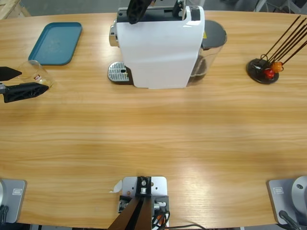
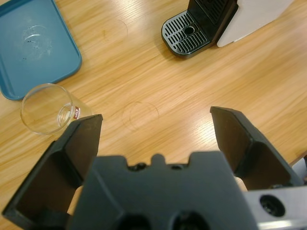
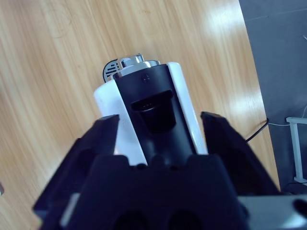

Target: Pour coffee

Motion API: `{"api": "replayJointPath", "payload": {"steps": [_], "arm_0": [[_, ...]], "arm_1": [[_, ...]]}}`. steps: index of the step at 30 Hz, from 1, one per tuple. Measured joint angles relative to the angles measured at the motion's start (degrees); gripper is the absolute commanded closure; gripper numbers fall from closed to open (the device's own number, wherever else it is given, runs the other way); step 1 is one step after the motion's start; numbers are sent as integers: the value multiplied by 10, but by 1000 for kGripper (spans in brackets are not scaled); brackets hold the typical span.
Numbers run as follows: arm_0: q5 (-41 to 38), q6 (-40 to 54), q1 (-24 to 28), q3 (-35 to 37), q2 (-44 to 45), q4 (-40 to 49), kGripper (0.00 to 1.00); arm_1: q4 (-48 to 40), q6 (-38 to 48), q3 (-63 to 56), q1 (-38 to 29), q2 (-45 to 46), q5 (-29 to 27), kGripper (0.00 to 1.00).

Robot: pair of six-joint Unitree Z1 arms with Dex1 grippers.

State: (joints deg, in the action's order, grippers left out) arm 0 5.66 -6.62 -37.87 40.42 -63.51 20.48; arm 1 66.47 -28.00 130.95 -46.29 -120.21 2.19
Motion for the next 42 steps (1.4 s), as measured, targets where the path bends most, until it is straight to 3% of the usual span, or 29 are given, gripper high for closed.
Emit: {"api": "replayJointPath", "payload": {"steps": [9, 16, 17, 18, 19, 20, 28, 37, 42], "arm_0": [[0, 0, 0, 0, 0, 0, 27], [0, 0, 0, -1, 0, -2, 27], [0, 0, 0, -1, 0, -2, 27], [0, 0, 0, -1, 0, -2, 27], [0, 0, 0, -1, 0, -2, 27], [0, 0, 0, -1, 0, -2, 27], [0, 0, 0, -1, 0, -3, 27], [0, 0, 0, -1, 0, -3, 27], [0, 0, 0, -2, 6, -4, 27]], "arm_1": [[63, 14, 83, 0, 11, -9, 0], [108, 70, 84, -1, 105, 0, 23], [111, 71, 84, -1, 116, 2, 83], [114, 72, 84, -1, 127, 3, 326], [115, 73, 84, -1, 138, 3, 692], [116, 73, 84, -1, 149, 3, 988], [122, 104, 40, -1, 229, 0, 1000], [122, 118, -12, 0, 236, 9, 1000], [66, 131, -70, 30, 246, 41, 1000]]}}
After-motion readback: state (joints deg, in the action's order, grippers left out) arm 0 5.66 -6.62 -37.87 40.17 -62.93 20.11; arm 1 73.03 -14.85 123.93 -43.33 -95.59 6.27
